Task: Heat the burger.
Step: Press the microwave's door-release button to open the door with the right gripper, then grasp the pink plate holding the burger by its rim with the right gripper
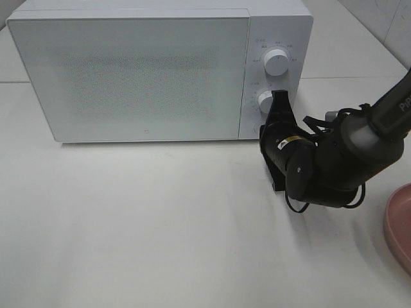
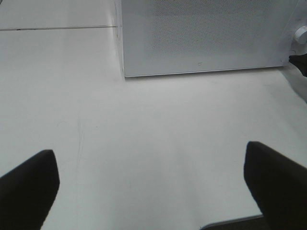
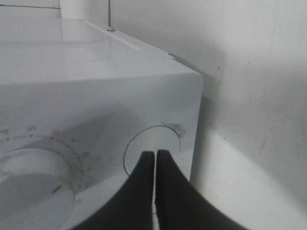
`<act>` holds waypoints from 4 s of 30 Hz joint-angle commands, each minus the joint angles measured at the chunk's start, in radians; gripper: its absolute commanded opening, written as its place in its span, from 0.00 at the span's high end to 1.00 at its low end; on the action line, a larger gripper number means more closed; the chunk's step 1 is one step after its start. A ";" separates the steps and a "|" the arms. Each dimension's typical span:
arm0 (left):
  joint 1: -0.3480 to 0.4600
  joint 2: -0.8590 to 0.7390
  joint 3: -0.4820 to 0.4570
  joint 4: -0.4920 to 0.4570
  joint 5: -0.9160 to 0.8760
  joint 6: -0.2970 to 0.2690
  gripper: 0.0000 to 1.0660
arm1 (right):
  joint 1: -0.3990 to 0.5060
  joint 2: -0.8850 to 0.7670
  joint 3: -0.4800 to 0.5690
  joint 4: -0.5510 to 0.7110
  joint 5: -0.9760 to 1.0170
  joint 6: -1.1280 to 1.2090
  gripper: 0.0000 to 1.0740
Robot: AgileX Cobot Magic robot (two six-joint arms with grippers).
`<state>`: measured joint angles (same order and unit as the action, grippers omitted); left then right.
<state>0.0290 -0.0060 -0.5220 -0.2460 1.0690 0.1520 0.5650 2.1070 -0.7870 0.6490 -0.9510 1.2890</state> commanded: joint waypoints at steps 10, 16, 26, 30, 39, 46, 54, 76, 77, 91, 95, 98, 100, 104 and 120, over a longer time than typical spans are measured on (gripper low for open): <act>0.002 -0.015 0.002 0.001 0.006 0.001 0.07 | -0.006 0.039 -0.056 -0.005 -0.006 -0.016 1.00; 0.002 -0.015 0.002 0.001 0.006 0.001 0.07 | -0.019 0.044 -0.056 0.014 -0.031 -0.039 1.00; 0.002 -0.015 0.002 0.001 0.006 0.001 0.07 | -0.040 0.044 -0.064 0.001 -0.027 -0.037 1.00; 0.002 -0.015 0.002 0.001 0.006 0.001 0.07 | -0.040 0.044 -0.080 -0.015 -0.038 -0.037 1.00; 0.002 -0.015 0.002 0.001 0.006 0.001 0.07 | -0.040 0.044 -0.130 -0.018 -0.107 -0.036 1.00; 0.002 -0.015 0.002 0.001 0.006 0.001 0.07 | -0.040 0.046 -0.153 -0.014 -0.177 -0.052 1.00; 0.002 -0.015 0.002 0.001 0.006 0.001 0.07 | -0.052 0.094 -0.221 -0.017 -0.240 -0.064 1.00; 0.002 -0.015 0.002 0.001 0.006 0.001 0.07 | -0.052 0.090 -0.229 -0.013 -0.148 -0.117 1.00; 0.002 -0.015 0.002 0.001 0.006 0.001 0.07 | -0.052 0.090 -0.229 -0.013 -0.148 -0.117 1.00; 0.002 -0.015 0.002 0.001 0.006 0.001 0.07 | -0.025 0.044 -0.198 0.079 -0.044 -0.121 1.00; 0.002 -0.015 0.002 0.001 0.006 0.001 0.07 | -0.014 0.031 -0.180 0.095 -0.030 -0.128 1.00; 0.002 -0.015 0.002 0.001 0.006 0.001 0.07 | -0.014 0.009 -0.157 0.090 0.021 -0.130 1.00; 0.002 -0.015 0.002 0.001 0.006 0.001 0.07 | -0.014 0.003 -0.150 0.092 0.022 -0.133 1.00; 0.002 -0.015 0.002 0.001 0.006 0.001 0.07 | -0.014 -0.030 -0.105 0.089 0.070 -0.153 1.00; 0.002 -0.015 0.002 0.001 0.006 0.001 0.07 | -0.014 -0.205 0.052 0.047 0.261 -0.350 1.00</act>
<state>0.0290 -0.0060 -0.5200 -0.2450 1.0690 0.1520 0.5560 1.9470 -0.7610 0.7340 -0.7200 0.9910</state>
